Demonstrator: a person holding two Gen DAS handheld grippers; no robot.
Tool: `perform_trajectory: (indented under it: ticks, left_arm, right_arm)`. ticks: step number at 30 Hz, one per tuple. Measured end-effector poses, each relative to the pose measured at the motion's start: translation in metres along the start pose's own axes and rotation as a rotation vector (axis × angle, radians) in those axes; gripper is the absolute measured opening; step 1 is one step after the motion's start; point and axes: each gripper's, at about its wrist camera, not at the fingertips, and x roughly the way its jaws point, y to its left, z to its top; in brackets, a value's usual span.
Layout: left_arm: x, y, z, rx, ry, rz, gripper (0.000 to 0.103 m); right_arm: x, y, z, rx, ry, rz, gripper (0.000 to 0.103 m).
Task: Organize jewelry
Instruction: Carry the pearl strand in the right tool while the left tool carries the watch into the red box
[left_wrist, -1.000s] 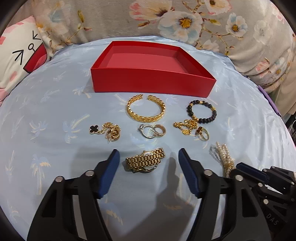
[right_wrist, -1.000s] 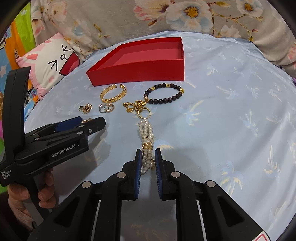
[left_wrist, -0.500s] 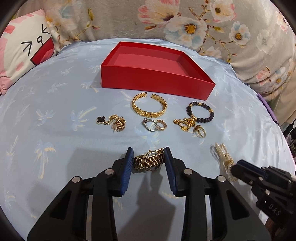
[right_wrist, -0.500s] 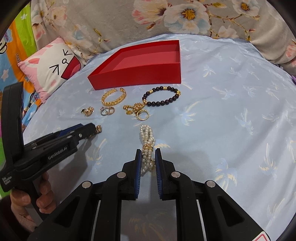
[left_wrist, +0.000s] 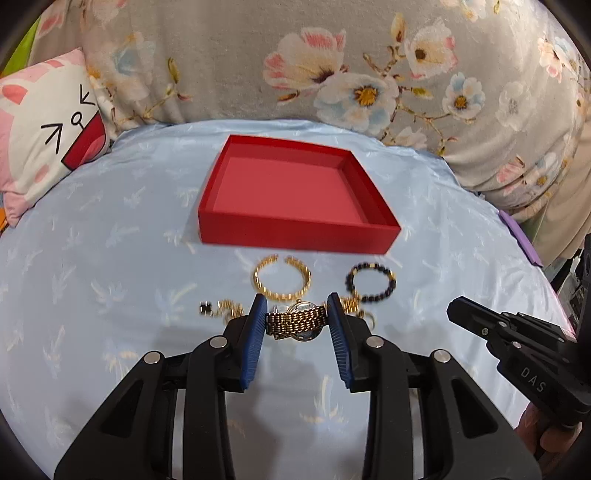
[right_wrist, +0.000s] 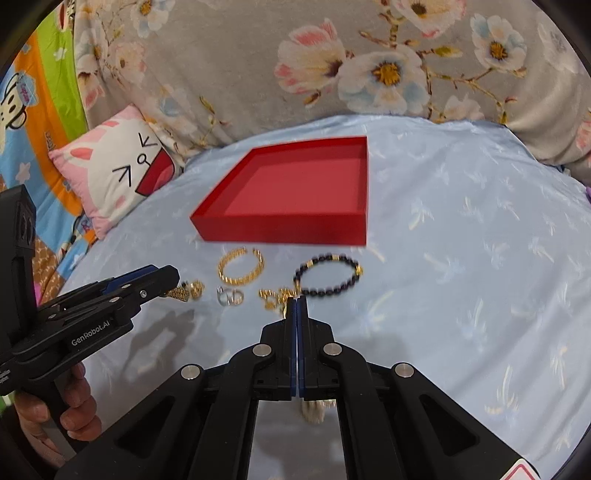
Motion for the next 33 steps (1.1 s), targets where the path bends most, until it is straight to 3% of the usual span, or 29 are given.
perform_trajectory:
  ticks: [4,6,8,9,10,15,18,19,23,27,33]
  left_arm:
    - [-0.001,0.004,0.018,0.005,-0.035,0.023,0.033]
    - [-0.003,0.007,0.019,-0.003,-0.046,0.026,0.033]
    - [-0.004,0.01,0.015,-0.011,-0.042,0.027,0.033]
    - [-0.003,0.011,0.011,-0.014,-0.035,0.027,0.033]
    - [-0.002,0.012,0.008,-0.017,-0.028,0.028,0.033]
    - [0.005,0.012,-0.011,-0.048,0.019,0.014,0.033]
    - [0.004,0.012,-0.017,-0.051,0.028,0.015,0.033]
    - [0.003,0.012,-0.018,-0.05,0.03,0.015,0.033]
    - [0.002,0.012,-0.018,-0.049,0.034,0.017,0.033]
    - [0.002,0.014,-0.009,-0.046,0.024,0.014,0.033]
    - [0.011,0.013,0.039,0.007,-0.032,0.009,0.033]
  right_arm:
    - [-0.001,-0.004,0.022,-0.005,-0.038,0.003,0.0]
    - [0.004,-0.006,0.02,-0.011,0.0,0.021,0.001]
    - [0.009,-0.008,0.006,-0.014,0.04,0.013,0.014]
    - [0.013,-0.009,-0.004,-0.018,0.07,0.011,0.027]
    - [0.016,-0.008,-0.013,-0.021,0.086,0.012,0.032]
    - [0.033,-0.001,-0.043,-0.061,0.173,-0.012,0.032]
    - [0.043,-0.003,-0.052,-0.06,0.202,-0.028,0.025]
    - [0.045,-0.005,-0.054,-0.056,0.21,-0.027,0.015]
    - [0.044,-0.004,-0.055,-0.063,0.21,-0.024,0.013]
    - [0.03,-0.004,-0.035,-0.051,0.144,-0.01,0.013]
    - [0.025,-0.011,0.04,-0.045,0.026,0.027,0.013]
